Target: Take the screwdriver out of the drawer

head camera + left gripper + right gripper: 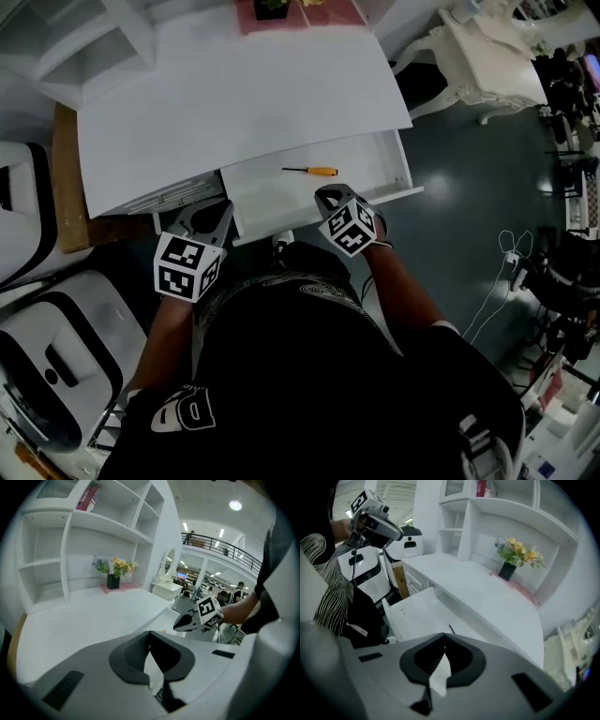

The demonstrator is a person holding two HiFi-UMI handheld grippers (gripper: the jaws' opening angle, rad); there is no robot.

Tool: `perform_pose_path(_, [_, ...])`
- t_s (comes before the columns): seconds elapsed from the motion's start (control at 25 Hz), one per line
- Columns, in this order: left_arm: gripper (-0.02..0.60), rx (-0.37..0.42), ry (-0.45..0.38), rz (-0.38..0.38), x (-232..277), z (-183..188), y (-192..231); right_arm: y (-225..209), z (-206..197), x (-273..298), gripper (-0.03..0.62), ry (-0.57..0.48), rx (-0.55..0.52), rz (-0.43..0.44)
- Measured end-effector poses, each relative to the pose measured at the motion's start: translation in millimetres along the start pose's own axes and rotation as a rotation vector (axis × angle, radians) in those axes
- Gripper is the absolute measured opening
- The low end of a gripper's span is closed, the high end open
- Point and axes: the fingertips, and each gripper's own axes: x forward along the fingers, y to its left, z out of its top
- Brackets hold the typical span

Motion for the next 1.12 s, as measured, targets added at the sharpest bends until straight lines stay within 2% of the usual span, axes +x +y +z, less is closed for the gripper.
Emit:
perform_pose_path(0.2, [0.014,-0.050,0.047,0.019,13.8,-17.4,-0.5,-9.8,-18.0,27.7,0.011,0.064,-0.060,0.057])
perform_pose_path(0.44, [0.014,-0.113,0.095,0.074,30.8,-34.9,5.9,-25.3,-27.3,56.7,0.022,0.099,-0.133,0.070])
perform_pose_path(0.64, [0.014,-0.167,0.094,0.111,38.4,-37.6,10.3,-35.5,-36.9,79.7,0.047,0.137,-0.195,0.086])
perform_pose_path(1.12, [0.014,-0.251,0.129,0.146,50.3,-54.4,15.1,-49.5,-51.6,125.6,0.083,0.205,-0.343,0.116])
